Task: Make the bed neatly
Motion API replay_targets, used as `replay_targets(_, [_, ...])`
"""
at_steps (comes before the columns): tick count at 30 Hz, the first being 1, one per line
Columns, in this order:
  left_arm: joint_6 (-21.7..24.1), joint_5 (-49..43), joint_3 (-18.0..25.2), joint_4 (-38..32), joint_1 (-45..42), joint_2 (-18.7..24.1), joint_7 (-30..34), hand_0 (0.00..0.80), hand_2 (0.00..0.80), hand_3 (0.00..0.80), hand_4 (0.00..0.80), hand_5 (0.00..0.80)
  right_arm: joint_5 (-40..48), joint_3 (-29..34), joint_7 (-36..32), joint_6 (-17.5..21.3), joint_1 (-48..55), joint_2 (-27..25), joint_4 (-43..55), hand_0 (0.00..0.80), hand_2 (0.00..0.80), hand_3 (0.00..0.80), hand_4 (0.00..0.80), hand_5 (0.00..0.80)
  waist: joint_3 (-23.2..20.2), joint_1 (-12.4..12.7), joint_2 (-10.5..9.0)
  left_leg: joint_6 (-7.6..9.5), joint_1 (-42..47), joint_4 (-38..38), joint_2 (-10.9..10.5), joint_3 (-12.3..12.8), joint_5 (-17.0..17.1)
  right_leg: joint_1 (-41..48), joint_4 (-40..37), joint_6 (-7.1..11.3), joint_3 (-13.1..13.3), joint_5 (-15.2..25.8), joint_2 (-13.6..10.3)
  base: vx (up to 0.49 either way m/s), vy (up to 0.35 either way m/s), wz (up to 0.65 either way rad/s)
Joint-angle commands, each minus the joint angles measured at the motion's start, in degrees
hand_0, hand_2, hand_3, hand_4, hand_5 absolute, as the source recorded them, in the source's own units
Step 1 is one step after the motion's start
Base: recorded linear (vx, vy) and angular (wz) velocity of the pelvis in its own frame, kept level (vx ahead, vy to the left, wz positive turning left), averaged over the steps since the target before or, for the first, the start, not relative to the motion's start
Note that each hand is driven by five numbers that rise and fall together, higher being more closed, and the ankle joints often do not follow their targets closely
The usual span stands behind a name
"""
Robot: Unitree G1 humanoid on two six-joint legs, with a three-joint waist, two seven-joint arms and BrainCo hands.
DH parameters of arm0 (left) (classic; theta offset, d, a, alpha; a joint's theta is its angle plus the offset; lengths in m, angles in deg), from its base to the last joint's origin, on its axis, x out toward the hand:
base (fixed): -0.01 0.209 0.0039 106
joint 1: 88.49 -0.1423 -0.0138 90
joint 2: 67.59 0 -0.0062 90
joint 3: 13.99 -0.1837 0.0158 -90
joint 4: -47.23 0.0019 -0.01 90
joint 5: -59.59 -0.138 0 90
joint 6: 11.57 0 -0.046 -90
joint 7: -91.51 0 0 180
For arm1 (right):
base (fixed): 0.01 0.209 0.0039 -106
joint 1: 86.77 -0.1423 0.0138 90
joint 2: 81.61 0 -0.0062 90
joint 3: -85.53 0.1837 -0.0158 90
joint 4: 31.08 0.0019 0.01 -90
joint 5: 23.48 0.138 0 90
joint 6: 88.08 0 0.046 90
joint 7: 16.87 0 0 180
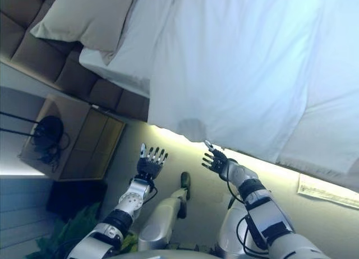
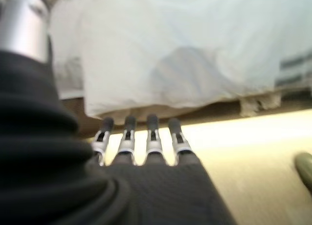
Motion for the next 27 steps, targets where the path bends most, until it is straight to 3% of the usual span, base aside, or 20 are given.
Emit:
replay_targets(1, [-4.02,-1.03,3.31,5.30,0.77,3.03,1.45,0.000,0.000,0.000,0.000,0.000,-3.24,4.17,-4.83,4.39,1.06,-0.82,3.53,0.000,0.000,0.000,0.000,0.000,-1.78,-0.23,-4.52,1.31,1.85,5.27,-2.91,2.53,-4.22,9.50,-8.66,2.44,-0.26,5.31,-2.34,0.116,-0.159,-0.03])
replay_targets(5, [-6.72,-5.55,10.63,11.04,-3.07,3.15,2.22,0.000,0.000,0.000,0.000,0.000,-4.51,7.96,-6.55,6.40,6.57,-0.77,5.51,0.000,0.000,0.000,0.000,0.000,-5.62,0.09,-6.51,1.07,5.83,2.50,-1.54,1.96,-4.33,13.03,-10.64,2.40,-0.33,4.75,-0.75,0.153,-0.165,-0.02])
replay_targets(15, [-10.06,-20.45,19.16,17.41,-10.76,6.94,6.97,0.000,0.000,0.000,0.000,0.000,-10.38,16.33,-11.78,5.66,18.66,-3.43,4.12,0.000,0.000,0.000,0.000,0.000,-15.04,0.23,-8.74,0.61,14.72,-6.07,0.38,1.80,-3.60,20.00,-16.19,2.25,0.67,5.12,2.81,0.172,-0.081,-0.04])
replay_targets(21, [-9.67,-31.41,18.90,19.74,-11.58,8.05,10.25,0.000,0.000,0.000,0.000,0.000,-10.64,18.89,-11.90,6.61,22.33,-2.19,0.82,0.000,0.000,0.000,0.000,0.000,-17.47,-0.78,-9.15,0.12,15.92,-7.12,0.99,1.11,-3.75,21.23,-17.71,1.86,1.89,5.19,4.39,0.068,-0.042,-0.02])
replay_targets(27, [-7.92,-39.46,13.97,21.48,-11.03,7.63,15.00,0.000,0.000,0.000,0.000,0.000,-7.77,20.68,-11.71,11.26,24.91,1.15,-6.37,0.000,0.000,0.000,0.000,0.000,-18.56,-2.14,-8.67,-0.15,15.92,-7.12,1.66,1.69,-3.86,20.89,-17.82,1.40,2.95,4.65,5.40,0.007,-0.005,-0.07])
